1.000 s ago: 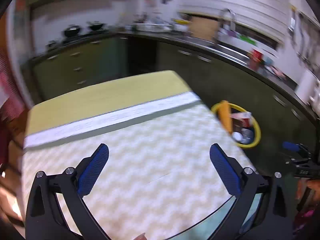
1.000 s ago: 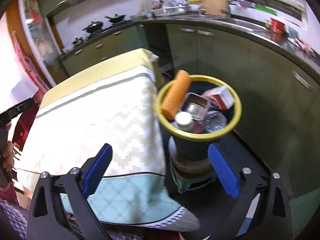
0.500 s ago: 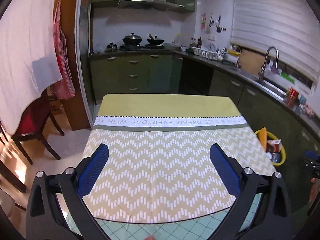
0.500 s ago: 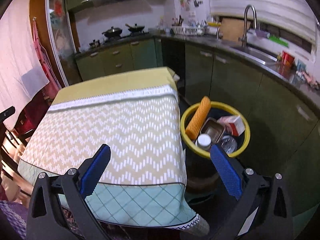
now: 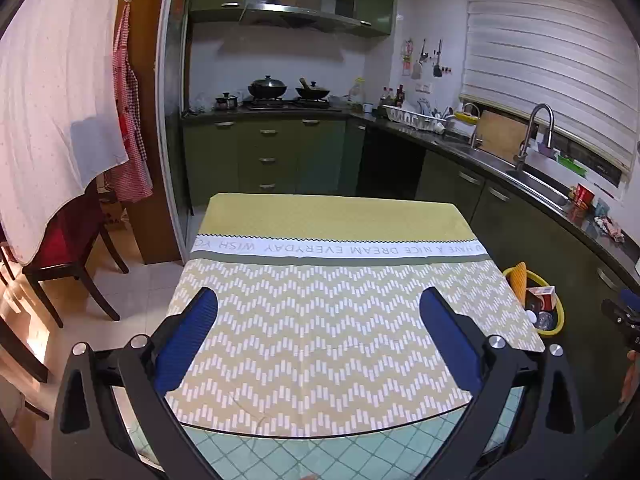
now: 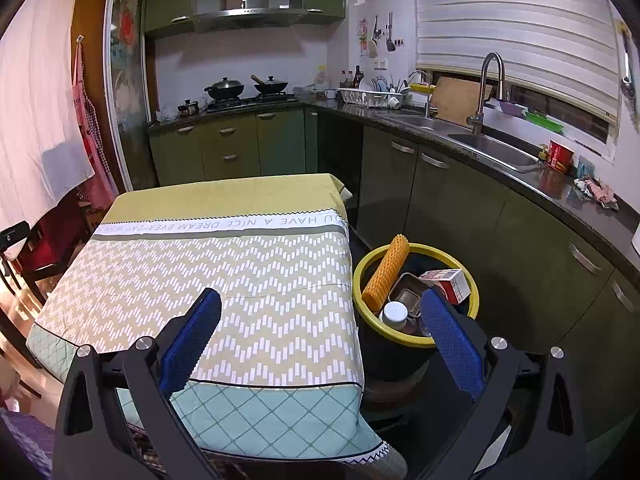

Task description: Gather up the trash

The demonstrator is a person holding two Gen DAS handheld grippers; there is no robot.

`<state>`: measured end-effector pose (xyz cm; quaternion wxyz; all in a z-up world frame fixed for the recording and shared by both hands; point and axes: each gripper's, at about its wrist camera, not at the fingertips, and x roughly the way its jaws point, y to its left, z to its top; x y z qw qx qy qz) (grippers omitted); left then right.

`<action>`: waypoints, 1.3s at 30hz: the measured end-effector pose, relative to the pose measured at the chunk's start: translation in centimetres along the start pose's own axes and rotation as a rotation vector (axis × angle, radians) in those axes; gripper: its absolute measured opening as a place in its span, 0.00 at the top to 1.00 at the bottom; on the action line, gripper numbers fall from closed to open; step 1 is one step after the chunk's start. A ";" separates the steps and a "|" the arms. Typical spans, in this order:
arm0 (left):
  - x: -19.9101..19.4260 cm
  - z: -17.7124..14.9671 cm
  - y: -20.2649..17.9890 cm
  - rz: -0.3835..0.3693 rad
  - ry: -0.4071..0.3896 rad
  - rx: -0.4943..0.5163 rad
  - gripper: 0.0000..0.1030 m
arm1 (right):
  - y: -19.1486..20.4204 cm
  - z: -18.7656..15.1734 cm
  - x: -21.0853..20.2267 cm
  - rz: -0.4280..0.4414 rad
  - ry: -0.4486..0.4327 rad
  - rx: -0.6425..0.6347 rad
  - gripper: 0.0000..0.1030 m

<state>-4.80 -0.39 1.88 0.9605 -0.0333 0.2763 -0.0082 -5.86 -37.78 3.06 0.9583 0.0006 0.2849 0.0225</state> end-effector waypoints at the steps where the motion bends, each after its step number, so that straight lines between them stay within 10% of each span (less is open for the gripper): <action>1: 0.0 -0.1 -0.1 -0.002 0.000 0.005 0.06 | 0.0 0.0 -0.1 0.000 0.000 0.000 0.05; 39: -0.4 -0.2 -1.6 -0.044 0.000 0.047 0.06 | -0.3 0.1 -0.2 -0.005 -0.009 0.018 0.05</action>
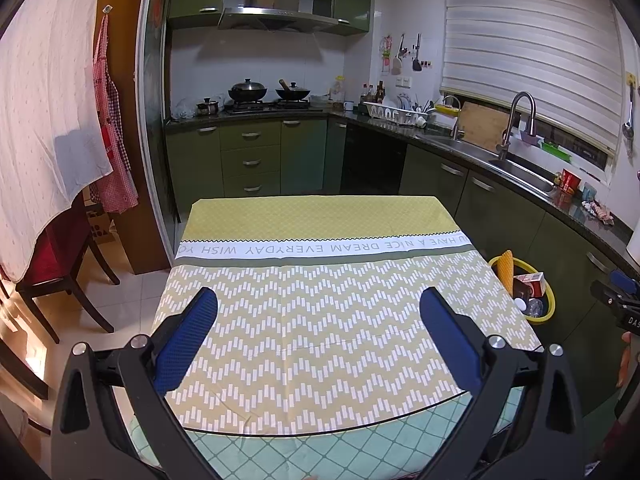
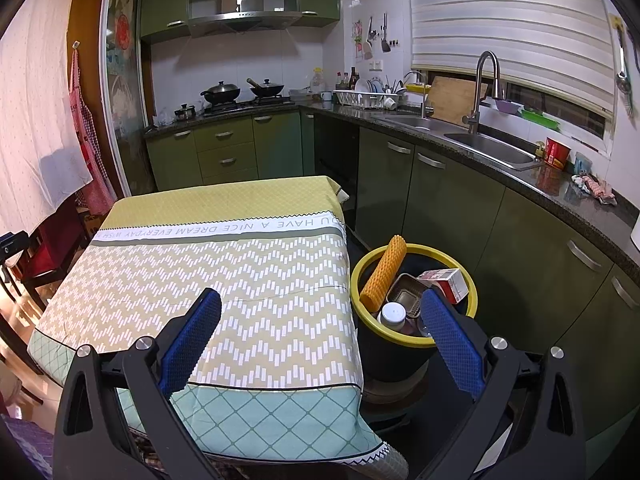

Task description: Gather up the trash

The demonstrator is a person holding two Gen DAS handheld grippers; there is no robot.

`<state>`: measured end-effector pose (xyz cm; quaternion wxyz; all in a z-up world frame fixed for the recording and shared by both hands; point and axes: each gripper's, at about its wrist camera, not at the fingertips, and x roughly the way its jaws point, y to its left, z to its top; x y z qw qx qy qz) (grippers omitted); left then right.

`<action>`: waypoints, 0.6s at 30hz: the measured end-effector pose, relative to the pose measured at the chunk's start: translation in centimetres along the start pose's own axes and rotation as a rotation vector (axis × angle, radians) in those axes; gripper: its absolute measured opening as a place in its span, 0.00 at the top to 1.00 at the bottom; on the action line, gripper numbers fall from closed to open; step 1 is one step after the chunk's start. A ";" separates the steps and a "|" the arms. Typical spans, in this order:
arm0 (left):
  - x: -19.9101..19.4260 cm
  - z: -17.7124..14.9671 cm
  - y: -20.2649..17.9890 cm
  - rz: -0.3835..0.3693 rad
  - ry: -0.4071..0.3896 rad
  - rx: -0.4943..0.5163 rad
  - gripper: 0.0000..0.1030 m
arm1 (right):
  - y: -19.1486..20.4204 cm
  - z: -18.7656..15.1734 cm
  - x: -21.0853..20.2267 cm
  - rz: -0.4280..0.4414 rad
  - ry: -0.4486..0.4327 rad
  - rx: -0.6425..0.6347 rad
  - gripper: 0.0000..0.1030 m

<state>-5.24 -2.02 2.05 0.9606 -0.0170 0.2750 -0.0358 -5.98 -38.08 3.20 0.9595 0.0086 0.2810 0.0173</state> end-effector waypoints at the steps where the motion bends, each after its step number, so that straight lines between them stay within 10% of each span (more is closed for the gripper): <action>1: 0.0 0.0 0.0 0.000 0.000 0.000 0.06 | 0.0 0.0 0.0 -0.001 0.001 -0.001 0.05; 18: 0.5 0.1 0.3 -0.017 0.008 0.010 0.06 | 0.1 -0.2 0.3 0.002 0.005 0.001 0.05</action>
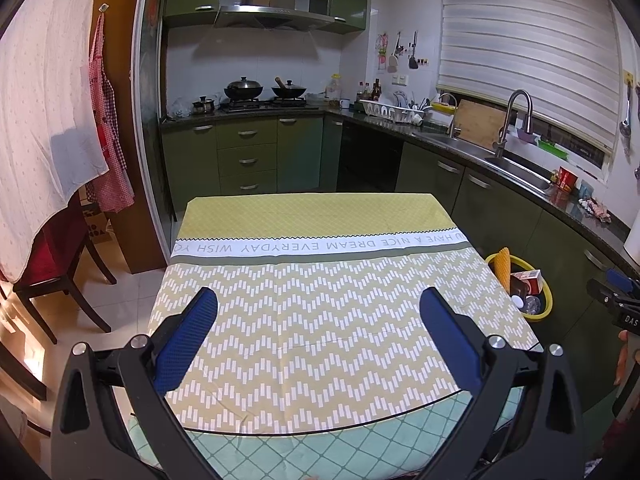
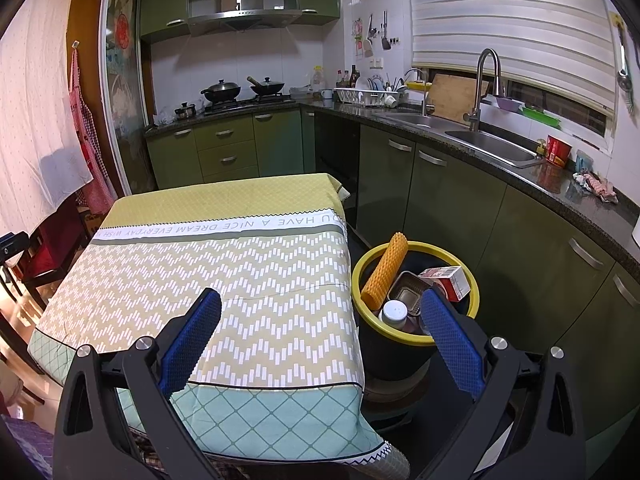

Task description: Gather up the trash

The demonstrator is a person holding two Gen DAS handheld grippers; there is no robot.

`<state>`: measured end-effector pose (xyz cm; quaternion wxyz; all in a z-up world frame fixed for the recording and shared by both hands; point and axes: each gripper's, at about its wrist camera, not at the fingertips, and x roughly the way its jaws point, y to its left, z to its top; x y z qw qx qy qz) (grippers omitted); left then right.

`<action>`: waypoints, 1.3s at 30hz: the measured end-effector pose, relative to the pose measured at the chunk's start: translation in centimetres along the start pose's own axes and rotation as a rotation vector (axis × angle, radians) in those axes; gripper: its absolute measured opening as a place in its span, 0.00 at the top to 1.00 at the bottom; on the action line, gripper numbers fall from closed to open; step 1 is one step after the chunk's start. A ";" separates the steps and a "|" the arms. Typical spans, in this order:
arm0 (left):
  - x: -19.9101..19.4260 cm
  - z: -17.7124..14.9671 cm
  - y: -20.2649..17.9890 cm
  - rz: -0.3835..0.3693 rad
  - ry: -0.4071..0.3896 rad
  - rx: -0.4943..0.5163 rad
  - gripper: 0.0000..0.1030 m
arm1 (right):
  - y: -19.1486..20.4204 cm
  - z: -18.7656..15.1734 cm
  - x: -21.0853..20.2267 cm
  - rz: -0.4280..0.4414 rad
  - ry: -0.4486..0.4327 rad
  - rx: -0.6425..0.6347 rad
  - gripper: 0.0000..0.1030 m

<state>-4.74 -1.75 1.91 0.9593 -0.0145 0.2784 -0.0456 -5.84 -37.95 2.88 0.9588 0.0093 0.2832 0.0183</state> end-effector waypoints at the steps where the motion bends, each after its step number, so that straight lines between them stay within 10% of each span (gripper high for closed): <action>1: 0.0 0.0 0.0 0.001 0.000 -0.001 0.06 | 0.0 0.0 0.0 0.000 0.000 -0.001 0.05; 39: 0.6 -0.1 -0.1 -0.015 0.012 0.009 0.06 | 0.3 -0.4 0.7 -0.001 0.011 0.000 0.05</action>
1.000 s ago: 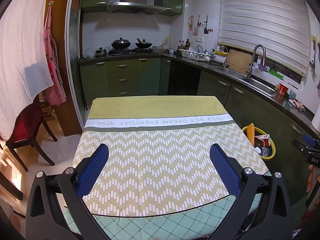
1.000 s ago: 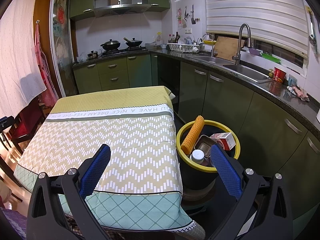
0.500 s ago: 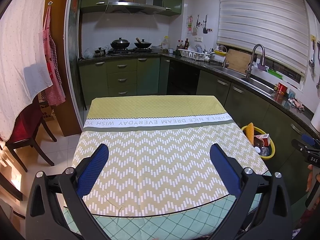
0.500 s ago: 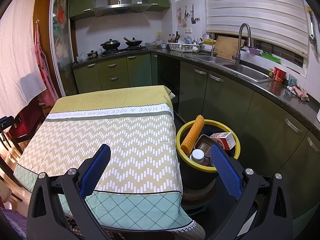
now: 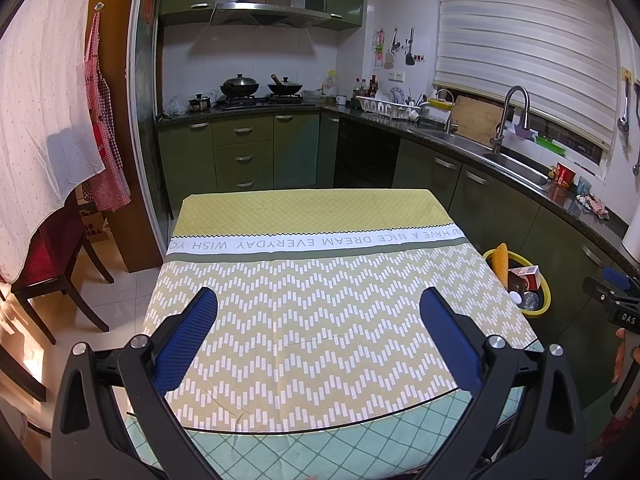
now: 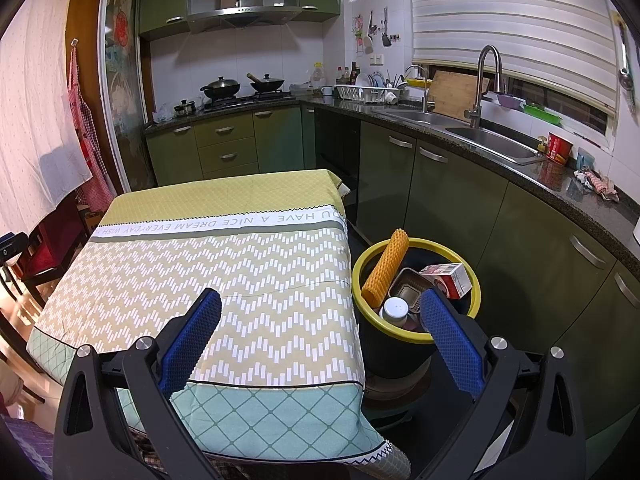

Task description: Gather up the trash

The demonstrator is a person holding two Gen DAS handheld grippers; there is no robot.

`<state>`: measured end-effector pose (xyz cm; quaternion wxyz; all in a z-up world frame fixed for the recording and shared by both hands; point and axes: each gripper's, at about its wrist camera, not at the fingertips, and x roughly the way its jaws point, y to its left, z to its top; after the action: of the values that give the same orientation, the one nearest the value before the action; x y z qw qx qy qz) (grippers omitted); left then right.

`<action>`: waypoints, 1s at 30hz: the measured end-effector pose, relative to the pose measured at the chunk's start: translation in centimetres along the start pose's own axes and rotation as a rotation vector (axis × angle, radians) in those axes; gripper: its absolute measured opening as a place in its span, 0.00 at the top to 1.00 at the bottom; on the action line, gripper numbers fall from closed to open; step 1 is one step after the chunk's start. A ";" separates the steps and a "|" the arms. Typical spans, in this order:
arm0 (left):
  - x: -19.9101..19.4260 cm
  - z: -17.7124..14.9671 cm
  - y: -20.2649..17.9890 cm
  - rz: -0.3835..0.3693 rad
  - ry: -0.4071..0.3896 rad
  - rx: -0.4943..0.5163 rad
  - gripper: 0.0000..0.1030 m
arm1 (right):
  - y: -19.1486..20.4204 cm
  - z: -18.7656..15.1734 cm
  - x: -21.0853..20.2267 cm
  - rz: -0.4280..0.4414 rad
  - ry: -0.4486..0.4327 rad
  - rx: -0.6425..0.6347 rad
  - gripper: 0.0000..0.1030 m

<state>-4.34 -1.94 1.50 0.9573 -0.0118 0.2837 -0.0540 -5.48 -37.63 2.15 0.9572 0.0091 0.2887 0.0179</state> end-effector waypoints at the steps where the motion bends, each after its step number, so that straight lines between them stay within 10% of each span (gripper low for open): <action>1: 0.0 0.0 0.0 0.000 0.000 -0.001 0.06 | 0.0 0.0 0.0 -0.001 0.000 0.000 0.05; 30: 3.1 0.5 0.1 -0.002 0.075 0.021 0.06 | -0.1 -0.2 1.4 0.005 0.024 0.006 0.05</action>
<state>-1.49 -2.23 0.25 0.9460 0.0000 0.3189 -0.0583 -4.37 -37.66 1.22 0.9536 0.0124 0.3003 0.0197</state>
